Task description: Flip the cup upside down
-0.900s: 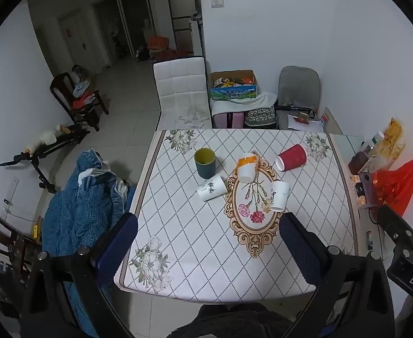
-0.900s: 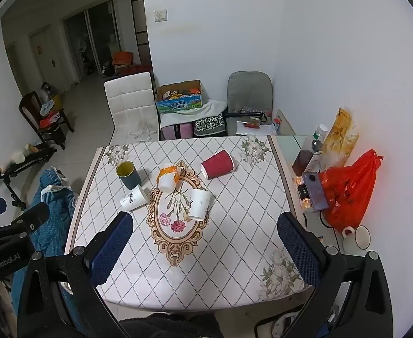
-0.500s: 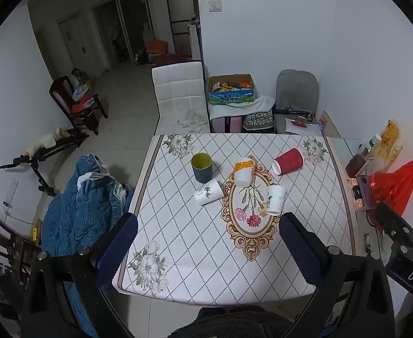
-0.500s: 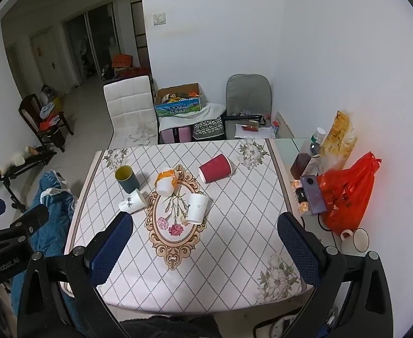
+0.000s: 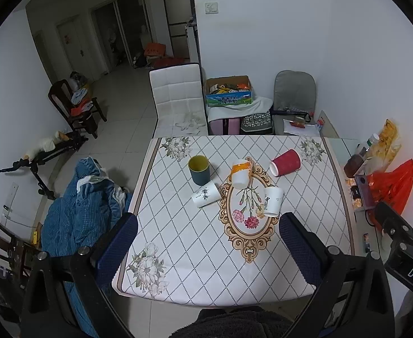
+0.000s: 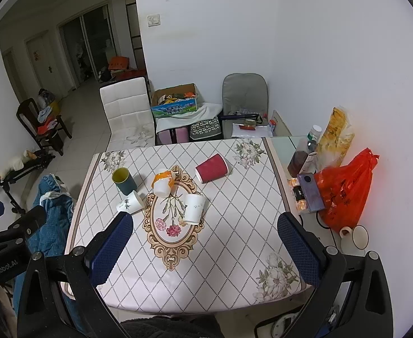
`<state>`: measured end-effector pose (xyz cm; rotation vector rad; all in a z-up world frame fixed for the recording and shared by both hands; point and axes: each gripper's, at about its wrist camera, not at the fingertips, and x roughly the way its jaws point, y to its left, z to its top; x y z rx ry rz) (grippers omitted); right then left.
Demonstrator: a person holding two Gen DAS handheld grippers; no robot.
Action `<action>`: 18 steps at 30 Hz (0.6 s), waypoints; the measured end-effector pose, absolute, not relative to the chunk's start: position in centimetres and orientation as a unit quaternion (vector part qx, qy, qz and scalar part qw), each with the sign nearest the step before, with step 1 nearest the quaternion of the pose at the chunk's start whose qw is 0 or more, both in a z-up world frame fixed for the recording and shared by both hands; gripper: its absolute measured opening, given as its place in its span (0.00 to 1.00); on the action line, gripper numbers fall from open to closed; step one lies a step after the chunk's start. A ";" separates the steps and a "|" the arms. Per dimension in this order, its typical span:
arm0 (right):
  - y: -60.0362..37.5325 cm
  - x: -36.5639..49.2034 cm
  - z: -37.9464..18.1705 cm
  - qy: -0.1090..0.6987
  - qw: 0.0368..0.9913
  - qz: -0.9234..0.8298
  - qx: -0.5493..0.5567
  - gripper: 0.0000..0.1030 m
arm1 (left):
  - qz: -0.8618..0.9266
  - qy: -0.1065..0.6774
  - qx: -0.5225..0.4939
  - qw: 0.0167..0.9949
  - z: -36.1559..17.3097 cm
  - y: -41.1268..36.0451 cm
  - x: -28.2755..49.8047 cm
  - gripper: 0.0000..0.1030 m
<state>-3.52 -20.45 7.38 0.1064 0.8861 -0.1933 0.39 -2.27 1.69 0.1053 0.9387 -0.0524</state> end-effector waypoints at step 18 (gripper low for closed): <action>-20.6 -3.8 7.4 0.428 0.898 -0.093 0.053 1.00 | -0.025 0.450 0.049 0.891 1.9 -2.6 0.4 1.00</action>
